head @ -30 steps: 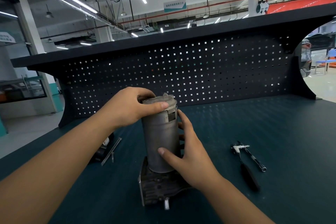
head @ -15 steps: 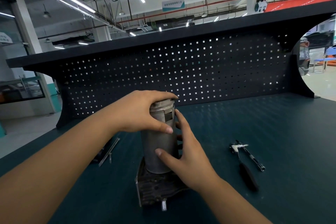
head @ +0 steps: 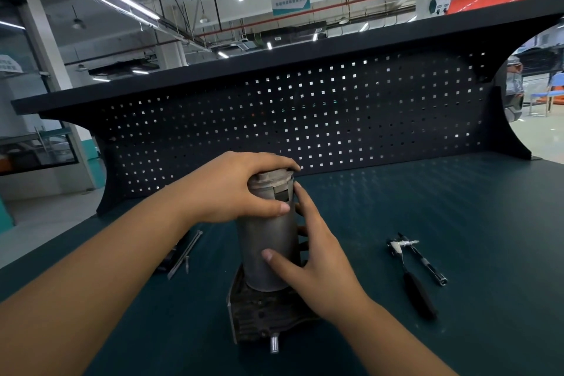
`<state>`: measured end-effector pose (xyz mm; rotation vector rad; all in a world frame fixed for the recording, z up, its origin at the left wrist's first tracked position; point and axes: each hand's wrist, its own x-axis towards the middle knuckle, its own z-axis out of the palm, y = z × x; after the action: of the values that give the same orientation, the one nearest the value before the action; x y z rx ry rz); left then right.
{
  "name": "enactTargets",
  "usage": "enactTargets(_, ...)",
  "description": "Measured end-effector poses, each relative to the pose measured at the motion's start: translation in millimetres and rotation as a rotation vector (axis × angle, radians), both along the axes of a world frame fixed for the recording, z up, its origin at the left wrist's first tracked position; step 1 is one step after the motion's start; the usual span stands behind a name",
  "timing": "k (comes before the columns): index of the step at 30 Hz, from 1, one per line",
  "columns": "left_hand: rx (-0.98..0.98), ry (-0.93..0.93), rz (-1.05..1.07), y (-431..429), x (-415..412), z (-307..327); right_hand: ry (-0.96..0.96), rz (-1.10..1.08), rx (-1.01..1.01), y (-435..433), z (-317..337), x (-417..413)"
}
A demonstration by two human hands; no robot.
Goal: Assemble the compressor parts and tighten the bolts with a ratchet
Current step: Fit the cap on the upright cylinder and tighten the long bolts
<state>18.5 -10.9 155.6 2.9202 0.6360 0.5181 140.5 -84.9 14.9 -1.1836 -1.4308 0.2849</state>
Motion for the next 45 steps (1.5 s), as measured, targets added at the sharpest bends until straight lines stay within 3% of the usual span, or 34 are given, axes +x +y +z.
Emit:
enactTargets(7, 0.086, -0.043, -0.038, -1, -12, -5, -0.084, -0.042, 0.011, -2, 4, 5)
enactTargets(11, -0.014, -0.187, -0.050, 1, -23, -12, -0.078, -0.021, 0.030, 0, 1, 6)
enactTargets(18, 0.094, -0.011, -0.078, 2, -17, -4, -0.078, -0.014, 0.044, 1, 1, 5)
enactTargets(27, 0.080, -0.056, -0.085, 4, -17, -6, -0.104, -0.020, 0.013, 0, 2, 5)
enactTargets(30, -0.065, -0.053, -0.119, 4, -20, -2, -0.109, -0.006, -0.006, -2, 4, 6)
enactTargets(33, -0.376, -0.249, -0.186, 8, -42, -3, -0.122, -0.002, -0.016, -3, 5, 7)
enactTargets(37, -0.553, -0.716, -0.173, 23, -76, -26, -0.115, 0.000, -0.021, -3, 6, 8)
enactTargets(39, -0.565, -0.840, -0.077, 32, -84, -40, -0.106, 0.007, -0.029, -3, 6, 9)
enactTargets(45, -0.384, -0.840, 0.224, 58, -93, -76, -0.072, 0.025, -0.041, -5, 7, 8)
